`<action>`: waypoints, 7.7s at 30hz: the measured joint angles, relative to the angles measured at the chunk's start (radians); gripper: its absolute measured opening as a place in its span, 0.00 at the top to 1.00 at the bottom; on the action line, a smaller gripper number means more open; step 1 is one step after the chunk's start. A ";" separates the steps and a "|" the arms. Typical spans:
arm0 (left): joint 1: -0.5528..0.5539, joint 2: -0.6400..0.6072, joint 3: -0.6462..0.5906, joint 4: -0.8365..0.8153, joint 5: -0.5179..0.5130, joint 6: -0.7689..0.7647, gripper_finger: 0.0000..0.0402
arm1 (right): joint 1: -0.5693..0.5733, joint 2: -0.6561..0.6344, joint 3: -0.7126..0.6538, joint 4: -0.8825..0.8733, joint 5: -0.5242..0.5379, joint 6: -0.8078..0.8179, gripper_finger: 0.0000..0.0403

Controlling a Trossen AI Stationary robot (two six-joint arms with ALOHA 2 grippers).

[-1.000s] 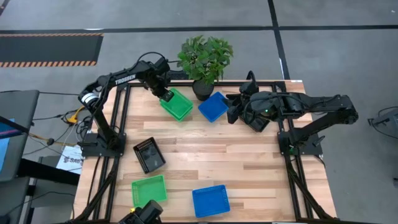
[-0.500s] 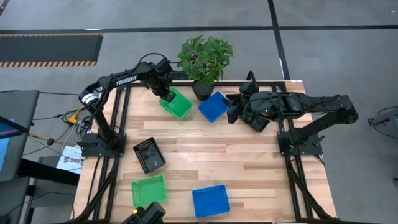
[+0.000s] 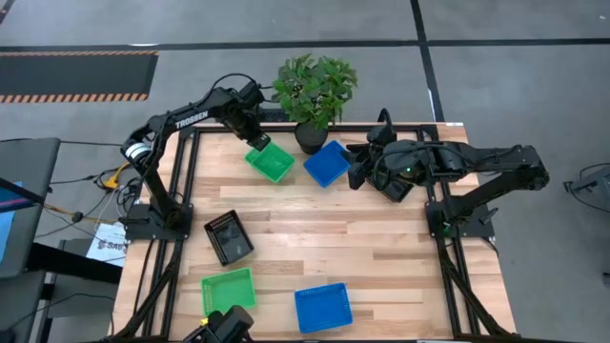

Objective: Stack baskets by color
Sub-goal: Stack the bottom black basket on the top black basket

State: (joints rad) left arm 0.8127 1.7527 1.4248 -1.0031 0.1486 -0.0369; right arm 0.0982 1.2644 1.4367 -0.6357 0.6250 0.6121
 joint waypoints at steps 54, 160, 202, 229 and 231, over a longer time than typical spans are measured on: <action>-1.207 -0.606 -0.015 -0.569 -0.308 -1.207 0.40 | 0.096 0.928 0.326 0.391 -0.287 -0.059 0.46; -1.369 -0.614 -0.015 -0.568 -0.557 -1.230 0.40 | -0.018 1.207 0.911 -0.457 -0.378 -0.565 0.98; -1.333 -0.614 -0.014 -0.532 -0.711 -1.268 0.40 | -0.376 -0.260 -0.224 -0.651 -0.364 -0.116 0.99; -1.113 -0.614 -0.014 -0.393 -0.687 -1.088 0.40 | -0.964 -0.346 -0.420 -0.613 -0.720 -0.583 0.99; -1.113 -0.614 -0.014 -0.393 -0.688 -1.088 0.40 | -0.977 -0.347 -0.448 -0.585 -0.751 -0.590 0.99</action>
State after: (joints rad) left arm -0.3000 1.1385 1.4105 -1.3960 -0.5392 -1.1252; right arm -0.8783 0.9173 0.9891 -1.2209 -0.1259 0.0221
